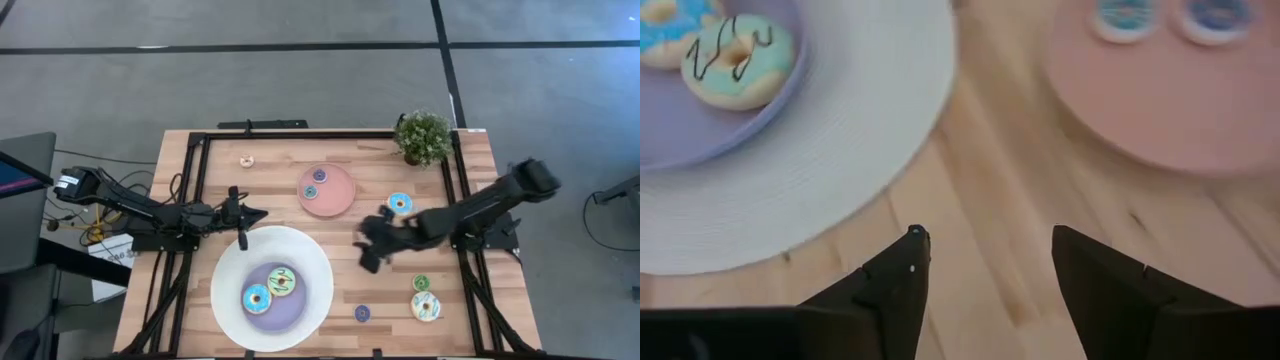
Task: Pick & Place donuts
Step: Put the small white donut on the pink plate
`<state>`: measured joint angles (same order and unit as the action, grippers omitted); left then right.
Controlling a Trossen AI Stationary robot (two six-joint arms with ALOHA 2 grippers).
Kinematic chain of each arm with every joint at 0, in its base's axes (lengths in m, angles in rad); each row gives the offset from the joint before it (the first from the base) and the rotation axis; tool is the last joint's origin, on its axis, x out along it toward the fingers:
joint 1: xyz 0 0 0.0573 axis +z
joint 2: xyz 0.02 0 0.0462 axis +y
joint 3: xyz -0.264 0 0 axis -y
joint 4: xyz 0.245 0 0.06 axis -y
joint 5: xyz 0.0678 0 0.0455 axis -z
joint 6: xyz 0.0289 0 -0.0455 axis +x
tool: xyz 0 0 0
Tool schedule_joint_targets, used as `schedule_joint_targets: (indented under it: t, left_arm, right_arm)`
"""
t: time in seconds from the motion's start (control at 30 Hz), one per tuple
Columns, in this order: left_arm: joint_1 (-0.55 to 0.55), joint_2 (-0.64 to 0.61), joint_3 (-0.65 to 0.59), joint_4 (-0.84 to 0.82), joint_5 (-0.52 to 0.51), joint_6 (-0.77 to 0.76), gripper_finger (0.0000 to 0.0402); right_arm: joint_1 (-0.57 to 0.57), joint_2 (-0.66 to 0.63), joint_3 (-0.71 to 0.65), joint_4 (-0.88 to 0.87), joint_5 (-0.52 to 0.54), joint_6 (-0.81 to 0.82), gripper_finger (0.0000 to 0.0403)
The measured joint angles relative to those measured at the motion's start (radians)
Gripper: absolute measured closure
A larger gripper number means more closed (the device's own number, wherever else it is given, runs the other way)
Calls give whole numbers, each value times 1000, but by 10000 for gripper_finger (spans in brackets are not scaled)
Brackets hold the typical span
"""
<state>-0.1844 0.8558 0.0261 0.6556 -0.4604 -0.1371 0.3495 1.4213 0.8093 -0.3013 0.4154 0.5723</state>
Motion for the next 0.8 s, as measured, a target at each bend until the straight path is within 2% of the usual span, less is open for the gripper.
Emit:
schedule_joint_targets:
  t: [0.17,0.33,0.43,0.53,0.63,0.8]
  left_arm:
    - [0,0,-1,-18,2,1,398]
    - [0,0,-1,17,0,51,395]
    - [0,2,0,59,-36,64,373]
    - [1,2,0,68,-96,37,322]
    - [21,2,0,69,-143,-70,252]
    - [81,2,0,69,-150,-188,126]
  right_arm:
    - [63,-212,-292,216,88,29,210]
    - [66,-344,-505,518,75,-41,221]
    - [40,-392,-571,660,37,-122,230]
    - [1,-419,-584,719,-28,-188,238]
    - [-39,-424,-585,743,-91,-229,244]
    - [-94,-419,-585,760,-155,-238,255]
